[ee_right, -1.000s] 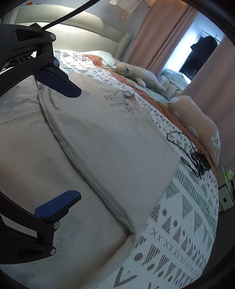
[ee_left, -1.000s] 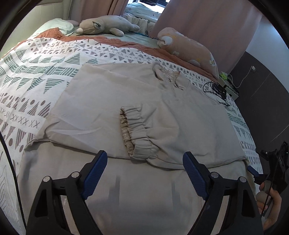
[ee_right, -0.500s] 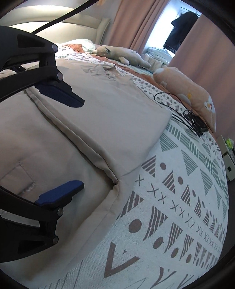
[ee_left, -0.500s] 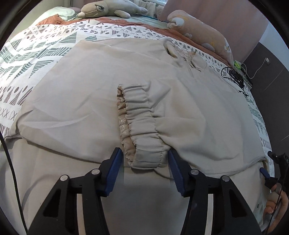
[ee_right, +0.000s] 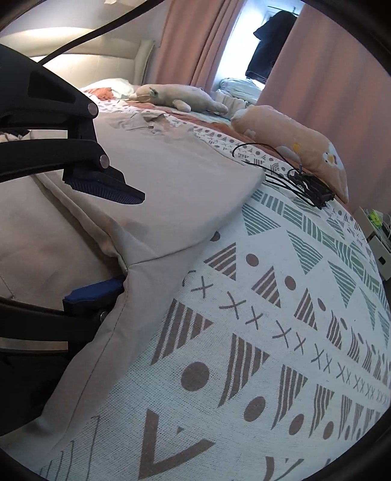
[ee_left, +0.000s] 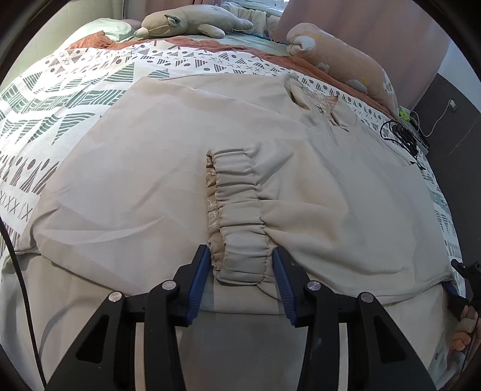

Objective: Fold large clothes

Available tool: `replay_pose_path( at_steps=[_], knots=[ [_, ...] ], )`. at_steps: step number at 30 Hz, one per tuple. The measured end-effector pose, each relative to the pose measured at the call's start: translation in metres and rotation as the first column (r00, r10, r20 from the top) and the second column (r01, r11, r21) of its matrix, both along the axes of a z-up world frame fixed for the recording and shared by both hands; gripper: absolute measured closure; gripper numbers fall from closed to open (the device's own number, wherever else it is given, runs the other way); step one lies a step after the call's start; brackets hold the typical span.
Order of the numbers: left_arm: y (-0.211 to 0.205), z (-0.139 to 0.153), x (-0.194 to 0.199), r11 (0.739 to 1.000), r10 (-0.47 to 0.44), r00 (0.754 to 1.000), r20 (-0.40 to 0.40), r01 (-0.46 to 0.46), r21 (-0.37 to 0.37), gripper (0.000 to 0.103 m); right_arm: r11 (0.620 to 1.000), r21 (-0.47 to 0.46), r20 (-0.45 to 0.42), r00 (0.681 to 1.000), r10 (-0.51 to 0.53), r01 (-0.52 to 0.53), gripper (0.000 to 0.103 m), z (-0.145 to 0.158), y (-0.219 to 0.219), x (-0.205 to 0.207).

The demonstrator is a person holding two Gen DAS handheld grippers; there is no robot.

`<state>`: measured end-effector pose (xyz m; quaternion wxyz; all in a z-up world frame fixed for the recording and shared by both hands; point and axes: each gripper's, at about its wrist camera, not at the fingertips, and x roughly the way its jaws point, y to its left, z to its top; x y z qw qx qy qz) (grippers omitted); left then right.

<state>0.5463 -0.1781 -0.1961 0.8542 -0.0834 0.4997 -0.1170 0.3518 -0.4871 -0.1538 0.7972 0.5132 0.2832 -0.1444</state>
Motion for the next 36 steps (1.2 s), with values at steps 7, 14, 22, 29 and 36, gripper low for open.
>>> replay_pose_path(
  at_steps=[7, 14, 22, 29, 36],
  knots=[
    [0.008, 0.016, -0.014, 1.000, -0.022, 0.999, -0.046, 0.021, -0.020, 0.058, 0.999, 0.034, -0.011, 1.000, 0.008, -0.008, 0.033, 0.009, -0.002, -0.011],
    [0.026, 0.040, -0.043, 1.000, -0.024, 0.999, -0.033, 0.024, -0.015, 0.000, 0.999, 0.001, -0.013, 0.999, 0.052, -0.052, 0.024, 0.026, 0.014, -0.017],
    [0.067, 0.080, -0.083, 0.999, 0.017, 0.998, 0.054, -0.015, -0.034, 0.000, 0.994, -0.088, -0.109, 0.992, 0.058, -0.068, 0.016, 0.027, 0.034, -0.026],
    [0.090, 0.113, -0.122, 1.000, 0.020, 0.990, 0.142, -0.019, -0.009, 0.000, 0.988, -0.147, -0.103, 0.994, 0.022, -0.037, 0.014, 0.050, 0.051, -0.048],
    [0.118, 0.124, -0.159, 0.997, 0.054, 0.977, 0.205, -0.040, -0.071, 0.000, 0.972, -0.233, 0.020, 1.000, -0.002, 0.007, 0.014, 0.075, 0.071, -0.095]
  ],
)
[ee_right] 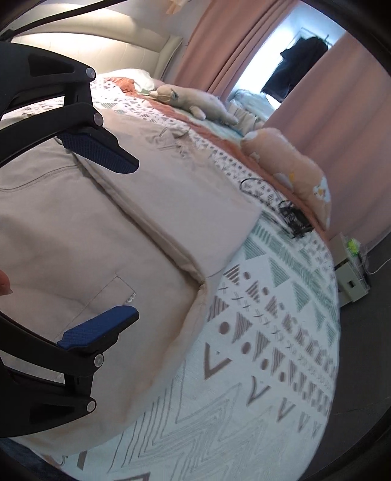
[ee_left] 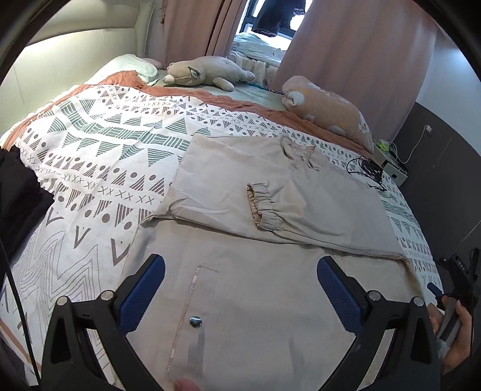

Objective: Fold large clothes

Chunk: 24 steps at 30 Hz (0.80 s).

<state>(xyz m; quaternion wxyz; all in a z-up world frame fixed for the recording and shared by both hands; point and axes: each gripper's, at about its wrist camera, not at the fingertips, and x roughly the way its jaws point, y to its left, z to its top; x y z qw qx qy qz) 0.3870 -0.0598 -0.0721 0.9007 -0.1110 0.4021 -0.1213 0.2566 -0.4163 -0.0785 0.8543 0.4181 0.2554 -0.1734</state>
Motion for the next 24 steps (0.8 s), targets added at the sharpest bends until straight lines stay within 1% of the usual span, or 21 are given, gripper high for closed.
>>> replay_pose_path(
  at_steps=[3, 4, 6, 8, 10, 13, 16, 18, 20, 22, 24],
  knots=[
    [0.011, 0.003, -0.015, 0.999, 0.017, 1.000, 0.009, -0.016, -0.050, 0.000, 1.000, -0.002, 0.014, 0.999, 0.030, -0.030, 0.014, 0.000, 0.009, -0.015],
    [0.014, 0.006, -0.020, 0.998, 0.020, 0.999, 0.026, -0.018, -0.063, 0.000, 0.999, 0.005, 0.019, 0.999, 0.040, -0.040, 0.014, 0.000, 0.012, -0.020],
    [0.018, 0.013, -0.035, 0.997, 0.021, 0.996, 0.090, -0.014, -0.074, 0.000, 0.999, 0.006, 0.043, 0.998, 0.045, -0.046, 0.014, -0.001, 0.012, -0.031],
    [0.019, 0.014, -0.049, 0.998, 0.027, 0.991, 0.129, -0.019, -0.057, 0.000, 0.999, -0.021, 0.050, 0.998, 0.040, -0.039, 0.014, -0.001, 0.014, -0.042],
    [0.020, 0.014, -0.058, 0.999, 0.025, 0.991, 0.132, -0.019, -0.045, 0.000, 0.999, -0.019, 0.051, 0.998, 0.048, -0.047, 0.014, -0.004, 0.014, -0.051],
    [0.025, 0.014, -0.069, 0.998, 0.014, 0.992, 0.127, -0.007, -0.058, 0.000, 0.999, -0.013, 0.054, 0.997, 0.049, -0.048, 0.014, -0.006, 0.015, -0.064],
    [0.033, 0.015, -0.082, 0.999, 0.017, 0.992, 0.121, -0.010, -0.053, 0.000, 0.999, -0.014, 0.048, 0.998, 0.046, -0.045, 0.014, -0.003, 0.018, -0.077],
    [0.040, 0.016, -0.091, 0.998, 0.034, 0.993, 0.113, -0.027, -0.055, 0.000, 0.998, -0.036, 0.019, 0.999, 0.047, -0.046, 0.014, 0.001, 0.021, -0.087],
    [0.047, 0.016, -0.103, 0.997, 0.055, 0.993, 0.106, -0.049, -0.060, 0.000, 0.998, -0.053, 0.015, 0.999, 0.044, -0.043, 0.014, 0.007, 0.027, -0.100],
    [0.054, 0.015, -0.115, 0.995, 0.077, 0.992, 0.100, -0.070, -0.075, 0.000, 0.997, -0.064, 0.019, 0.999, 0.045, -0.043, 0.014, 0.009, 0.032, -0.114],
    [0.063, 0.014, -0.131, 0.991, 0.099, 0.990, 0.096, -0.090, -0.098, 0.000, 0.996, -0.072, 0.045, 0.997, 0.056, -0.052, 0.014, 0.010, 0.036, -0.131]
  ],
)
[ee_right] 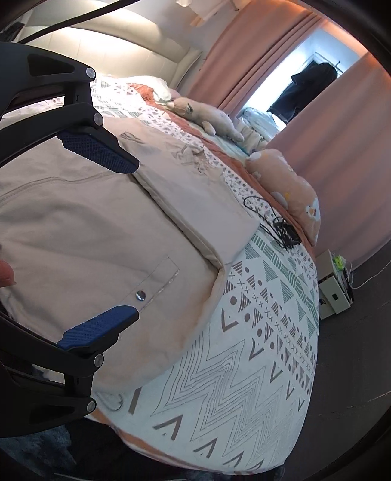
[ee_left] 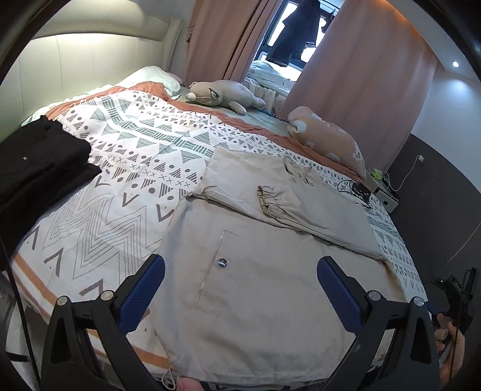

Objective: Fold large clothes

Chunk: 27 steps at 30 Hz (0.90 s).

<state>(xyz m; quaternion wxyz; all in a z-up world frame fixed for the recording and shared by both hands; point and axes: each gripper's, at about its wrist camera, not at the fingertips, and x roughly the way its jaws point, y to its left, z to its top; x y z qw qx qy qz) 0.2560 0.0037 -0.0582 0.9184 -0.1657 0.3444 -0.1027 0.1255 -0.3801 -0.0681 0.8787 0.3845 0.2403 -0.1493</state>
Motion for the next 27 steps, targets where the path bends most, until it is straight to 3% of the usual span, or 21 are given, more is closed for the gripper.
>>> replay_pose_path(
  at_steps=[3, 6, 17, 27],
  knots=[
    [0.013, -0.005, -0.025, 0.997, 0.041, 0.999, -0.014, -0.042, -0.057, 0.000, 1.000, -0.002, 0.043, 0.999, 0.013, -0.013, 0.014, -0.001, 0.005, -0.026],
    [0.020, -0.007, -0.042, 0.990, 0.058, 0.998, -0.024, -0.061, -0.127, 0.000, 0.997, 0.064, 0.105, 0.994, 0.025, -0.032, 0.014, -0.011, 0.000, -0.052],
    [0.020, -0.034, -0.098, 0.997, -0.002, 0.999, -0.040, -0.002, -0.082, 0.000, 0.992, 0.056, 0.133, 0.985, 0.105, -0.114, 0.014, -0.046, -0.019, -0.122],
    [0.057, -0.060, -0.101, 0.989, 0.014, 0.998, -0.061, -0.023, -0.147, 0.000, 0.987, 0.020, 0.103, 0.982, 0.157, -0.160, 0.014, -0.067, -0.041, -0.144]
  ],
)
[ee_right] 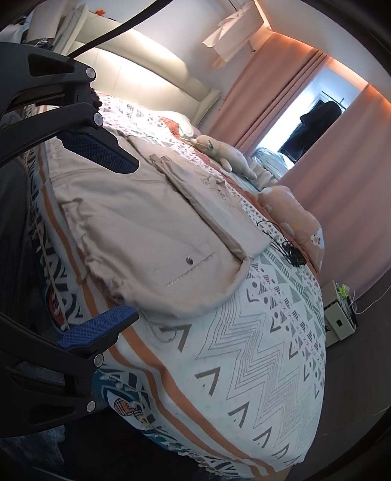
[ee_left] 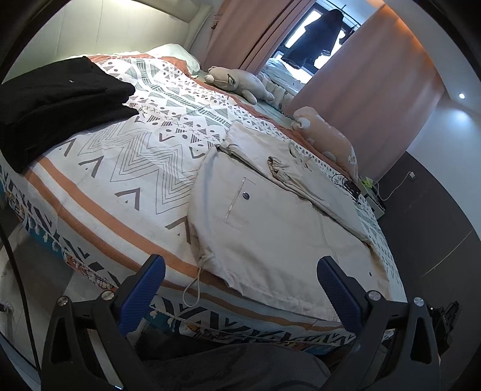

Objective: Fold large clothes

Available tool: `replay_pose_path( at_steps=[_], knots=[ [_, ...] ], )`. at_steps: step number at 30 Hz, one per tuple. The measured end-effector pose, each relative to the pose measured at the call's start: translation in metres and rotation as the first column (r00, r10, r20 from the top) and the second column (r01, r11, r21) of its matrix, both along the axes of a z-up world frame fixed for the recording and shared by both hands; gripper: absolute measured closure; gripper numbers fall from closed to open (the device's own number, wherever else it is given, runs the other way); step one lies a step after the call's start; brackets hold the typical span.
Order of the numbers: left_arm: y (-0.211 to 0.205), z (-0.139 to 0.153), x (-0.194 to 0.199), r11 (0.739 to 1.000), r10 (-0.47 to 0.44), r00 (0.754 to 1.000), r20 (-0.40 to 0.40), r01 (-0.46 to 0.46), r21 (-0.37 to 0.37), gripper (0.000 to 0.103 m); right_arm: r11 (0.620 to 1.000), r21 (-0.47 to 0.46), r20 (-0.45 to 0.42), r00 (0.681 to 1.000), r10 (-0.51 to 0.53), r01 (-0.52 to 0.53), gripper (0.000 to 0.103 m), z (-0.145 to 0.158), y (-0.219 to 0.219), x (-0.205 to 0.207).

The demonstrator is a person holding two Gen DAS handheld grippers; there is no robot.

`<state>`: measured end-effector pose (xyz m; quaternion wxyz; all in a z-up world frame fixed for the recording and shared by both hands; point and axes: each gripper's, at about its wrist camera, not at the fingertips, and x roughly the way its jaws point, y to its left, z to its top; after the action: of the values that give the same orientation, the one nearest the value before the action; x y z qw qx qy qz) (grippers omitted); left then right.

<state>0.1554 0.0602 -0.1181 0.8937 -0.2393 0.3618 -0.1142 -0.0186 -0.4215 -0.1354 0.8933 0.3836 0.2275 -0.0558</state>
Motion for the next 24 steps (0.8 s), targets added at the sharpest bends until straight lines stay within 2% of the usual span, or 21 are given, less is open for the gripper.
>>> replay_pose_path(
  at_steps=[5, 8, 10, 13, 15, 17, 21, 24],
  knots=[
    [0.007, -0.016, 0.010, 1.000, -0.001, 1.000, -0.023, 0.000, -0.027, 0.000, 0.998, 0.063, -0.025, 1.000, -0.015, 0.016, 0.014, -0.026, -0.017, 0.004],
    [0.007, -0.028, 0.019, 0.998, -0.012, 0.998, -0.055, 0.009, -0.056, 0.004, 0.995, 0.103, -0.033, 0.999, -0.001, 0.005, 0.015, -0.038, -0.022, 0.011],
    [0.006, -0.035, 0.026, 0.997, -0.022, 0.997, -0.076, 0.017, -0.069, 0.005, 0.993, 0.120, -0.033, 0.999, 0.007, -0.003, 0.020, -0.044, -0.024, 0.019],
    [0.001, -0.045, 0.036, 0.996, -0.038, 0.994, -0.098, 0.030, -0.079, 0.007, 0.985, 0.171, -0.022, 0.999, 0.035, -0.031, 0.022, -0.054, -0.025, 0.032],
    [-0.002, -0.052, 0.043, 0.995, -0.048, 0.992, -0.115, 0.038, -0.091, 0.018, 0.982, 0.185, -0.033, 0.998, 0.050, -0.043, 0.023, -0.059, -0.025, 0.043],
    [-0.003, -0.060, 0.053, 0.994, -0.048, 0.988, -0.149, 0.034, -0.100, 0.023, 0.976, 0.211, -0.036, 0.997, 0.069, -0.060, 0.026, -0.067, -0.026, 0.053],
    [-0.002, -0.077, 0.071, 0.989, -0.054, 0.980, -0.191, 0.027, -0.143, 0.026, 0.964, 0.255, -0.049, 0.995, 0.086, -0.071, 0.029, -0.080, -0.034, 0.073],
    [-0.004, -0.084, 0.085, 0.987, -0.066, 0.977, -0.204, 0.033, -0.159, 0.026, 0.956, 0.282, -0.004, 0.996, 0.084, -0.080, 0.029, -0.079, -0.042, 0.079]
  ],
)
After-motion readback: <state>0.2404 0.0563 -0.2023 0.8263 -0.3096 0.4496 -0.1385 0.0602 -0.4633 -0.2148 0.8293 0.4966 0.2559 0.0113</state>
